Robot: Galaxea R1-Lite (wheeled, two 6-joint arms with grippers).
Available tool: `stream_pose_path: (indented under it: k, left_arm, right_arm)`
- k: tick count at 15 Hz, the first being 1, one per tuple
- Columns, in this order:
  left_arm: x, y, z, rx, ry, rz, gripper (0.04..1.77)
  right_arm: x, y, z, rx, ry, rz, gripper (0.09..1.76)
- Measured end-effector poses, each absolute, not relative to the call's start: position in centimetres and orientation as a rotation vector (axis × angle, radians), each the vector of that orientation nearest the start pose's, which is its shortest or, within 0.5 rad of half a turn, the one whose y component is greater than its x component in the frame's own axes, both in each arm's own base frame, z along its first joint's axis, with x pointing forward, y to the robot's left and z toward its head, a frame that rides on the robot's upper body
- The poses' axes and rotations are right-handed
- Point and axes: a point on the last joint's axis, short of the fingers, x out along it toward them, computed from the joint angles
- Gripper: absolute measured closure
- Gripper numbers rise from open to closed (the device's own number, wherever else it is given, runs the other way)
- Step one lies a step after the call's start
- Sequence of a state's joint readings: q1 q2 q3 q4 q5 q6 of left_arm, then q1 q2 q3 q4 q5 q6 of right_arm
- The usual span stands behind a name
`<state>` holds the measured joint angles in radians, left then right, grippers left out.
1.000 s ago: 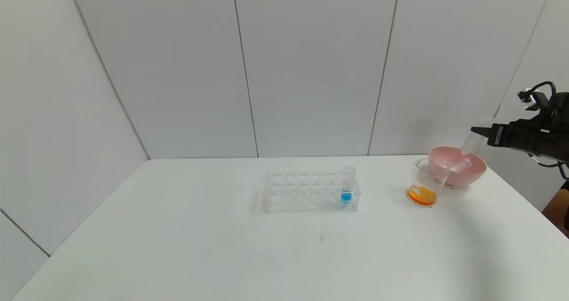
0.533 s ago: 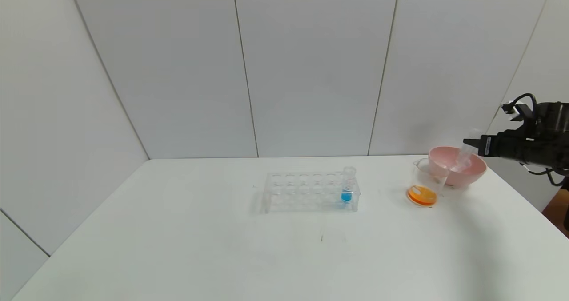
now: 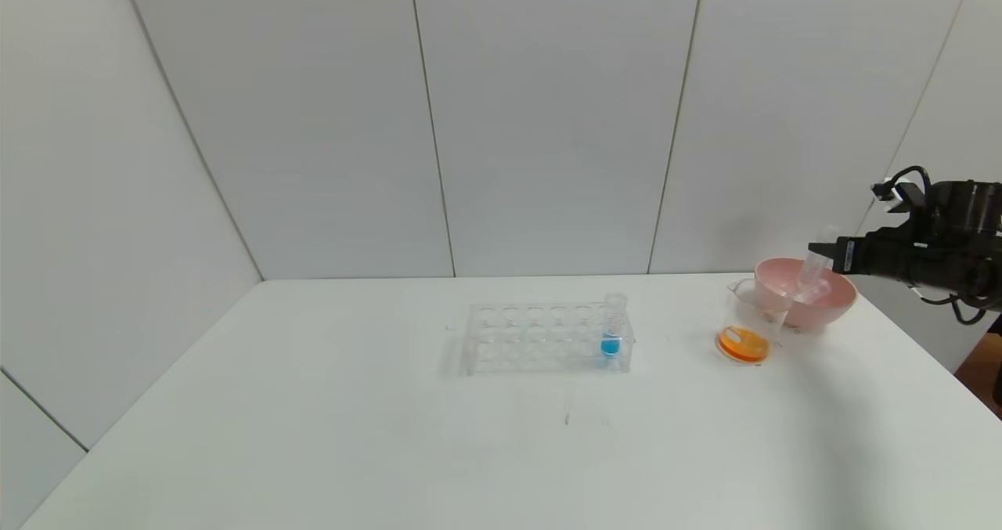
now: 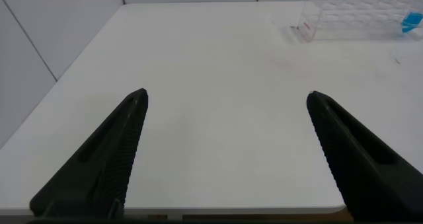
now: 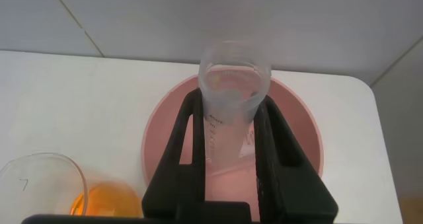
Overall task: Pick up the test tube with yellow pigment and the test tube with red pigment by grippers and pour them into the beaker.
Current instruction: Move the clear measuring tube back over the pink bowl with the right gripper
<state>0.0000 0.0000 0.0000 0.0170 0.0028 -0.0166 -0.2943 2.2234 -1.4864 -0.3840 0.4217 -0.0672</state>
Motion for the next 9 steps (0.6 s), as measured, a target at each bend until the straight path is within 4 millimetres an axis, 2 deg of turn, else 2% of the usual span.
stream_pose_path:
  k: [9]
  left_arm:
    - [-2.28,0.01,7.37,-0.017,0.017,0.003,0.09]
  right_arm:
    - [44.37,-12.62,13.36,0.049,0.320,0.136,1.36]
